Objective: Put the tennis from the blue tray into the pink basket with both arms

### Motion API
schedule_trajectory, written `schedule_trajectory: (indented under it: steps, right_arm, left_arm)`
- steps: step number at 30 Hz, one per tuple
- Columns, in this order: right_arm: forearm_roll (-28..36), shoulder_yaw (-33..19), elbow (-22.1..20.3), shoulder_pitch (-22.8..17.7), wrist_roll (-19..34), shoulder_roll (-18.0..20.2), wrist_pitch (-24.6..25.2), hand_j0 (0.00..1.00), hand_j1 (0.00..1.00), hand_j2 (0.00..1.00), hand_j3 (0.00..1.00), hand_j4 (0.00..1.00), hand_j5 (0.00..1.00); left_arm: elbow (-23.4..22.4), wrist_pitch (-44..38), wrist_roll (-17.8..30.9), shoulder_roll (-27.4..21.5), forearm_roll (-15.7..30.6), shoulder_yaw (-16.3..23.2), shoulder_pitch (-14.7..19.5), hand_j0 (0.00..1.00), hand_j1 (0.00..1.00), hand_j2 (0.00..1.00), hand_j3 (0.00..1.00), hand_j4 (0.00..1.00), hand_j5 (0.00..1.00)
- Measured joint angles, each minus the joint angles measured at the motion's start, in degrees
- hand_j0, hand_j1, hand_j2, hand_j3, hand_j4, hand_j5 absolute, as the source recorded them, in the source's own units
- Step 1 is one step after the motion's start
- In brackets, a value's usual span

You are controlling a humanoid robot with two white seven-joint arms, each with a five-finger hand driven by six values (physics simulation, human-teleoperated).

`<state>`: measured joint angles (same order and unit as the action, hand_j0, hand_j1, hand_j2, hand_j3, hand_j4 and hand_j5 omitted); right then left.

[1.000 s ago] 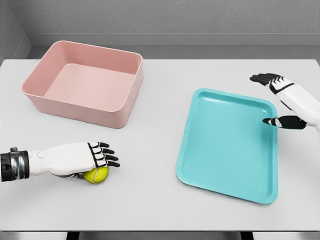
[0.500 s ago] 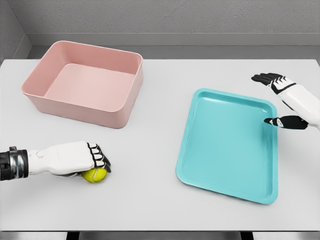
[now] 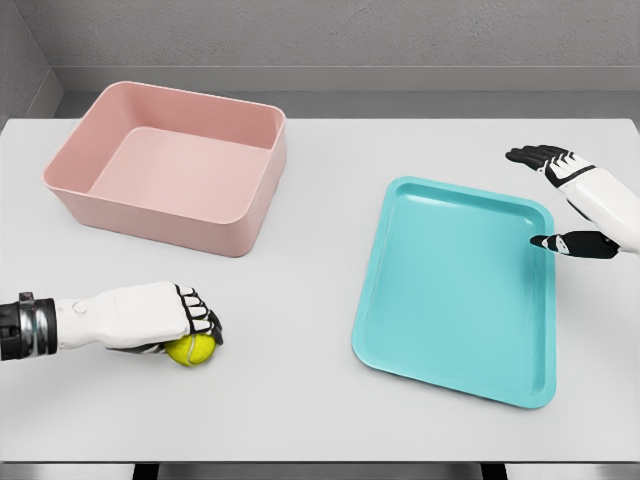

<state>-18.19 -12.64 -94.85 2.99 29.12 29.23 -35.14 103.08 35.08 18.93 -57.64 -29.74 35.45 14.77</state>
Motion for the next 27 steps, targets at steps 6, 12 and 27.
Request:
schedule_trajectory:
  steps: [6,12,27]
  right_arm:
    - [0.0,0.0,0.0,0.0,0.0,0.0,0.0,1.00,1.00,1.00,1.00,1.00,1.00]
    - [0.0,0.0,0.0,0.0,0.0,0.0,0.0,1.00,1.00,1.00,1.00,1.00,1.00]
    - [0.0,0.0,0.0,0.0,0.0,0.0,0.0,1.00,1.00,1.00,1.00,1.00,1.00]
  left_arm:
    - [-0.1,0.0,0.0,-0.2,1.3,-0.2,0.4,0.59,0.59,0.59,0.59,0.59,0.59]
    - [-0.1,0.0,0.0,-0.3,3.5,-0.5,1.4,0.59,0.59,0.59,0.59,0.59,0.59]
    - [-0.2,0.0,0.0,-1.5,7.9,-3.0,3.0,0.59,0.59,0.59,0.59,0.59,0.59]
